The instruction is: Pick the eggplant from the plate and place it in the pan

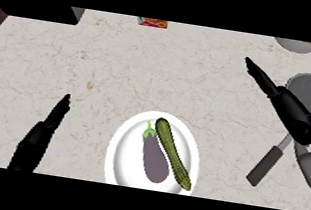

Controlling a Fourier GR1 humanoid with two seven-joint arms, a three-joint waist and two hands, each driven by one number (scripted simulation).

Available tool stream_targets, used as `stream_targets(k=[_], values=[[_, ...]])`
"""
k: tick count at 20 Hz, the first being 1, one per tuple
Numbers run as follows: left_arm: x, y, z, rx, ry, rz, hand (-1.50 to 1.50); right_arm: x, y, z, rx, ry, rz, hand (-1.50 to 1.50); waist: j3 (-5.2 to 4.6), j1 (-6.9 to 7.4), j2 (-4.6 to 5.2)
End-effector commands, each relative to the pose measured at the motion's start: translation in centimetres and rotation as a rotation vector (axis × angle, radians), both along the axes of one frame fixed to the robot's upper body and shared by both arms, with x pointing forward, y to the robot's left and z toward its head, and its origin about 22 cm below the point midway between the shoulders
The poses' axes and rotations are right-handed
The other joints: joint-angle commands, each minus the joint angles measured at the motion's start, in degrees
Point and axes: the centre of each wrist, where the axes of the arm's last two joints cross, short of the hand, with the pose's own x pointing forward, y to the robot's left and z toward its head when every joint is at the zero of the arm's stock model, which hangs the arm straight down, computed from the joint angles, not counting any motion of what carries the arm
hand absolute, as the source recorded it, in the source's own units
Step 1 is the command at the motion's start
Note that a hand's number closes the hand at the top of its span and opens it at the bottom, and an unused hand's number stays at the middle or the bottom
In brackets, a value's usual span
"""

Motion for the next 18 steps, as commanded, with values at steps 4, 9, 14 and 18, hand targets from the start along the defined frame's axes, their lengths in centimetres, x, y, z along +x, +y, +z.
stream_targets(k=[4,9,14,18], values=[[4.2,-2.2,4.6,-0.123,-0.145,-0.024,0.00,0.8,8.7,-5.6,0.352,0.464,0.188,1.50,0.49,6.31,1.90],[7.4,-4.1,8.2,-0.267,-0.086,0.023,0.00,4.6,10.7,-4.8,0.147,0.667,0.231,1.50,0.37,4.17,0.65],[8.3,-1.4,10.9,-0.268,-0.094,0.095,0.00,7.7,4.5,-3.1,0.031,0.680,0.338,-1.50,0.36,2.11,0.02],[9.1,-2.0,10.9,-0.274,-0.081,0.070,0.00,10.1,5.9,-1.1,-0.058,0.628,0.462,-1.50,0.39,3.10,0.56]])
